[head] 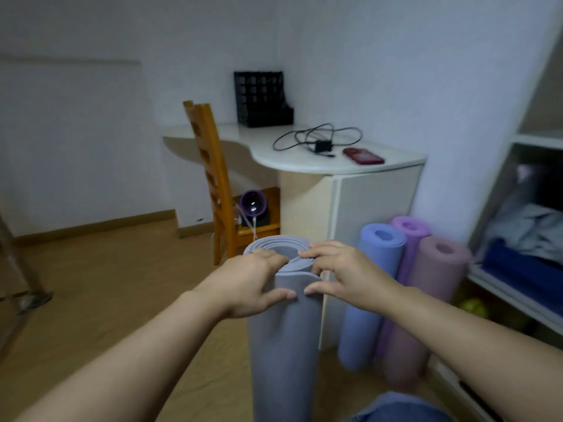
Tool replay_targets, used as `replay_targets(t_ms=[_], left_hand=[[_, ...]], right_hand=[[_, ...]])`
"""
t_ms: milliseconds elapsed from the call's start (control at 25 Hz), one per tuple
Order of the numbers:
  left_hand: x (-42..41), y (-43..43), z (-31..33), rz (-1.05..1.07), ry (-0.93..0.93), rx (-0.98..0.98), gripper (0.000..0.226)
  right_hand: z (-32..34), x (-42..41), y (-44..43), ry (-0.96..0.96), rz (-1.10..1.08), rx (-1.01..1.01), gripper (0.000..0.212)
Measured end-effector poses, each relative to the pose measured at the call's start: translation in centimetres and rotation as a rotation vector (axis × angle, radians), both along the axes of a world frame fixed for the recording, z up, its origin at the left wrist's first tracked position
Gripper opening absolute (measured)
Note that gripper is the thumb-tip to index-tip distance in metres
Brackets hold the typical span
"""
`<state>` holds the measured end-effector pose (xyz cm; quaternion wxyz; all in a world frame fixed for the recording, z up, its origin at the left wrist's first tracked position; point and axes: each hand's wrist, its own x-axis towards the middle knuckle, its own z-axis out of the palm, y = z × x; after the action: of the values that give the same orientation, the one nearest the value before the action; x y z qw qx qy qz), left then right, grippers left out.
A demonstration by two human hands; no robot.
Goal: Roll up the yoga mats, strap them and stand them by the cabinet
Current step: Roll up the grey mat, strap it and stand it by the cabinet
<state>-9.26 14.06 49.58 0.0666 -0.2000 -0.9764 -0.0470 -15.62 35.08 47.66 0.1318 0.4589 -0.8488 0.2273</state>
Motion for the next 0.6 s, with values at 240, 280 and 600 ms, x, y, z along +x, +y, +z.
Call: replay_targets(t_ms=[240, 280, 600], left_hand=[[-3.8, 7.7, 8.9, -0.194, 0.149, 0.05, 0.043], [-4.4, 9.1, 10.3, -0.227, 0.166, 0.068, 0.032], [-9.7, 19.5, 19.0, -0.338, 0.304, 0.17, 0.036]], right_hand=[[9.1, -0.2, 8.6, 0.023, -0.19, -0.065, 0.027], [10.3, -0.3, 10.0, 0.034, -0.218, -0.085, 0.026], [17.0, -0.8, 20.0, 0.125, -0.457, -0.396, 0.009]])
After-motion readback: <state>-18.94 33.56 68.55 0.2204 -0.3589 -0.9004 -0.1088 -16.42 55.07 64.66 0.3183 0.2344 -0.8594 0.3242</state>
